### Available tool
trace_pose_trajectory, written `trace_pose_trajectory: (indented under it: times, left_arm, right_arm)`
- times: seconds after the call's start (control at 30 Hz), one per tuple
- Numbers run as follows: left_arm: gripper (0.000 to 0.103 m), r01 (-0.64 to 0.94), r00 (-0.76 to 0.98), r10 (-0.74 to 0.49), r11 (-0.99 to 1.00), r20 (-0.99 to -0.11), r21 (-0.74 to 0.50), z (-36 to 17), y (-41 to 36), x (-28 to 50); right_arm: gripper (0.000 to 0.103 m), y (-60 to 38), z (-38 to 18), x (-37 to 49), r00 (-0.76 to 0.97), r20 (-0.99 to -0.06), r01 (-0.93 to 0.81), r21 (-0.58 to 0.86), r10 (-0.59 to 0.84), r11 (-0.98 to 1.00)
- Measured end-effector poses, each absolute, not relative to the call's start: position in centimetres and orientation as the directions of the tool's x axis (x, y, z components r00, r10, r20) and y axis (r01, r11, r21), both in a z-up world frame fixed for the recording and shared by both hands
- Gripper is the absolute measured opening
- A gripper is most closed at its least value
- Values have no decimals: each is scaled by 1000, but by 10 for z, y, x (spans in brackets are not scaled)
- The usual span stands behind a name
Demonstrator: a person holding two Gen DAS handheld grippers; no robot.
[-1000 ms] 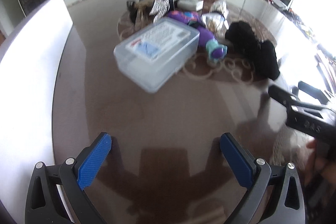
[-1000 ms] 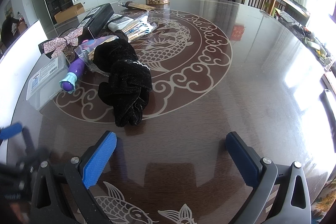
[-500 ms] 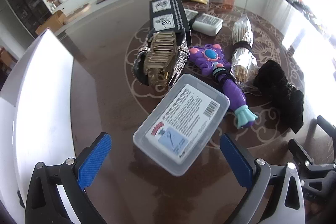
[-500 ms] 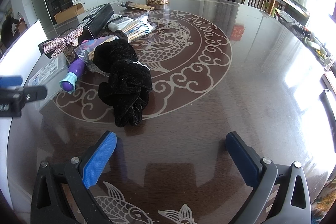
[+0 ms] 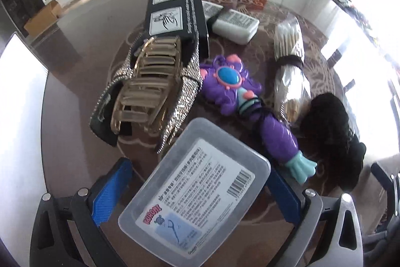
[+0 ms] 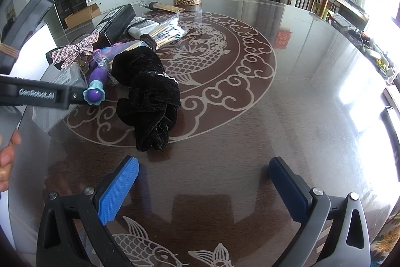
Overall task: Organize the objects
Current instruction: 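Grasp the clear plastic box with the left tool and lift it, then hold the clear box in the left tool while the right tool reaches the black glove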
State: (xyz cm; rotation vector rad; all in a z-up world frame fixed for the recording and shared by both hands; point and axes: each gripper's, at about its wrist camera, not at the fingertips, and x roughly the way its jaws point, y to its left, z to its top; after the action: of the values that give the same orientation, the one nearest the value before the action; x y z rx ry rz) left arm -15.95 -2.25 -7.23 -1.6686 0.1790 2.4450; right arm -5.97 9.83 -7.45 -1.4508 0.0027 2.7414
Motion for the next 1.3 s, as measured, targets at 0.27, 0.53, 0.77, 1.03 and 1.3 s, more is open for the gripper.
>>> trace_pose_trajectory:
  times: [0.27,0.53,0.77,1.03,1.3]
  left_arm:
    - [90,-154,-429,58,-988,-902,9,-71,-27,-136]
    - [61,-78,-514,32,-997,-857,9,-66,-27,-47]
    - [103,-102,-489,45,-995,-871,6,-78,-45,-33]
    - [103,-154,-522,75,-988,-849,8,-76,-52,-17]
    - [103,-152,-543,77,-988,-836,7,-79,-51,-22]
  right_arm:
    - [103,98,-74,-60,-562,-826,-36,-17,35,-999]
    - [103,98,-74,-60,-562,-826,-37,-17,35,-999]
    - [103,98,-75,-60,-563,-826,-37,-17,35,-999]
    - [103,98,-75,-60,-563,-826,-37,-17,35,-999]
    - [103,98,-76,-60,-563,-826,-37,-17,35,-999]
